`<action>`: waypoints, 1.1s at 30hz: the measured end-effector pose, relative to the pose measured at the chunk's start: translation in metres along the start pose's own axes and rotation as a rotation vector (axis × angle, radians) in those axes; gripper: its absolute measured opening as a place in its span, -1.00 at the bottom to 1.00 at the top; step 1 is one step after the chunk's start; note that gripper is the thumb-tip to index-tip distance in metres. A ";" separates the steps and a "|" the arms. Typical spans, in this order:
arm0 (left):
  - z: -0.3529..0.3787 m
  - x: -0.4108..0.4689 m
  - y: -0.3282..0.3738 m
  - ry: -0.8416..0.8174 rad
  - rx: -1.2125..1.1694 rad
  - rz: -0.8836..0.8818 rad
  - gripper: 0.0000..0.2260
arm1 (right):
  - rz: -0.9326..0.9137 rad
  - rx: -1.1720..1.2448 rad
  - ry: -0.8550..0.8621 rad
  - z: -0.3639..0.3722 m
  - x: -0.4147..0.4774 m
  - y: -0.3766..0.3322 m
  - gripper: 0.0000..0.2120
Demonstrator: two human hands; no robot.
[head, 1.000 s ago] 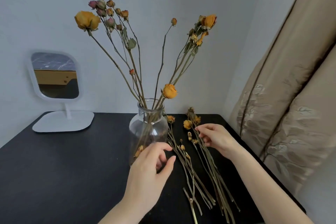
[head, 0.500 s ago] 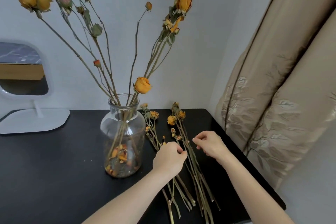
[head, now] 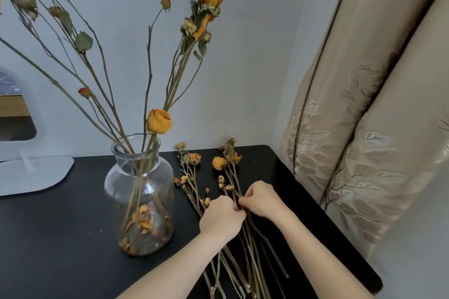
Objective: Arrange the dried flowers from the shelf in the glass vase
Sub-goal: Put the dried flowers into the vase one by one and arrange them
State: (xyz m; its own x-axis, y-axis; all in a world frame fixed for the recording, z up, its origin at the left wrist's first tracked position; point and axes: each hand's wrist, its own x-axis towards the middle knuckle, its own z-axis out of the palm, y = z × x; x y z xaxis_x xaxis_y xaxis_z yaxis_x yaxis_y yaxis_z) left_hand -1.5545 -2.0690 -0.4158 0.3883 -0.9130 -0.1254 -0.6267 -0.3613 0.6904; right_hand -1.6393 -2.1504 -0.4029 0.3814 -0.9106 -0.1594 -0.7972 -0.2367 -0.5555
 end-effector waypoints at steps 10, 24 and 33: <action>-0.002 0.003 -0.005 0.079 0.053 -0.033 -0.70 | -0.071 0.133 0.011 -0.010 -0.005 0.004 -0.89; 0.000 0.012 0.001 -0.048 -0.452 -0.124 -0.66 | -0.054 0.333 0.036 -0.016 -0.005 0.014 -0.86; 0.000 0.004 0.014 -0.246 -0.612 -0.282 -0.85 | -0.082 0.349 0.039 -0.014 -0.002 0.014 -0.85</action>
State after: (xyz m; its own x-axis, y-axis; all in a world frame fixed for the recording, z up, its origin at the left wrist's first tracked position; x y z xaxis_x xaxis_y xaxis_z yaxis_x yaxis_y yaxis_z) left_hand -1.5617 -2.0772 -0.4065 0.2707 -0.8426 -0.4656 -0.0059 -0.4851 0.8745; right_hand -1.6573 -2.1564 -0.3990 0.4137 -0.9073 -0.0756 -0.5543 -0.1852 -0.8115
